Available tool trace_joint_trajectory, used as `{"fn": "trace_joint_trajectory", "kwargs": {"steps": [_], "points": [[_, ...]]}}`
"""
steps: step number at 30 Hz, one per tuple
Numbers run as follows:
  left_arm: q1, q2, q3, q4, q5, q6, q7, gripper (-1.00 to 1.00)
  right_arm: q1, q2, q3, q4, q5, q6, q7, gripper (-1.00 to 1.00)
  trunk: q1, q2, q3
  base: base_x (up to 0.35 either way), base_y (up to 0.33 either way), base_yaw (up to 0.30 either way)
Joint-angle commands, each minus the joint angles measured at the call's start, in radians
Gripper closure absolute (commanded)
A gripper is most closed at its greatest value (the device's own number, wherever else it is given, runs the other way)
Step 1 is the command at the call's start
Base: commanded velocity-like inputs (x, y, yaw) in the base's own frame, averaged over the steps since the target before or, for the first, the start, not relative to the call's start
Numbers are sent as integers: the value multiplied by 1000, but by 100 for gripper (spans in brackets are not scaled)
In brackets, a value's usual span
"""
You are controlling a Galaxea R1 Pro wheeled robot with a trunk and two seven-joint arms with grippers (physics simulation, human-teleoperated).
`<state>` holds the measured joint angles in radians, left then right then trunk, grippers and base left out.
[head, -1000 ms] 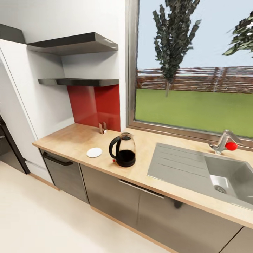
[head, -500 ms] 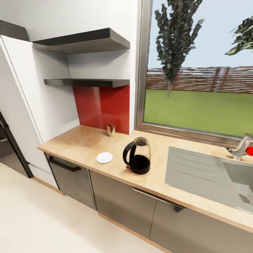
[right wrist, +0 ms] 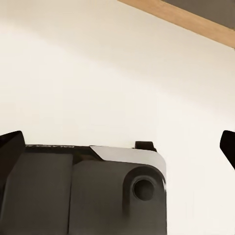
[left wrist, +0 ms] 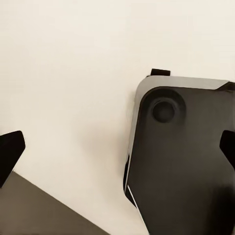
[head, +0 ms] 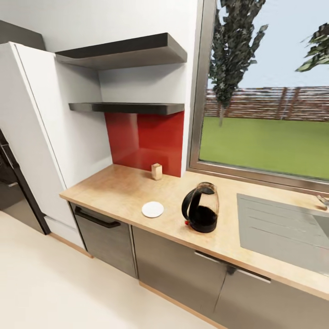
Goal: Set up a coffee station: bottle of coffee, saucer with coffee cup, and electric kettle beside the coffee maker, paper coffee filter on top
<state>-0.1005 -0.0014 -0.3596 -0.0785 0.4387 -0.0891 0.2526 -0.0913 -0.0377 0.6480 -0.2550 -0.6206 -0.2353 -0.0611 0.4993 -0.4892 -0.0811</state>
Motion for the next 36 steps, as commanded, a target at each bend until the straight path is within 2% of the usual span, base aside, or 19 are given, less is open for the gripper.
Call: {"fn": "trace_joint_trajectory", "kwargs": {"steps": [1, 7, 29, 36], "points": [[-1, 0, -9, 0, 9, -3, 3, -100, -1, -1, 9, -1, -6, -2, -6, -100, 1, -2, -2, 37, 335, 0], [-1, 0, -9, 0, 9, -4, 2, -100, -1, -1, 9, -1, -7, -2, -5, -100, 1, -2, -2, 13, 336, -60], [-1, 12, -10, 0, 8, -3, 2, -100, -1, -1, 9, -1, -7, -2, -5, -100, 1, -2, -2, 0, 337, -261], [-1, 11, -10, 1, 8, -3, 2, -100, -1, -1, 9, -1, -7, -2, -5, -100, 1, -2, -2, 105, 334, -266]]}}
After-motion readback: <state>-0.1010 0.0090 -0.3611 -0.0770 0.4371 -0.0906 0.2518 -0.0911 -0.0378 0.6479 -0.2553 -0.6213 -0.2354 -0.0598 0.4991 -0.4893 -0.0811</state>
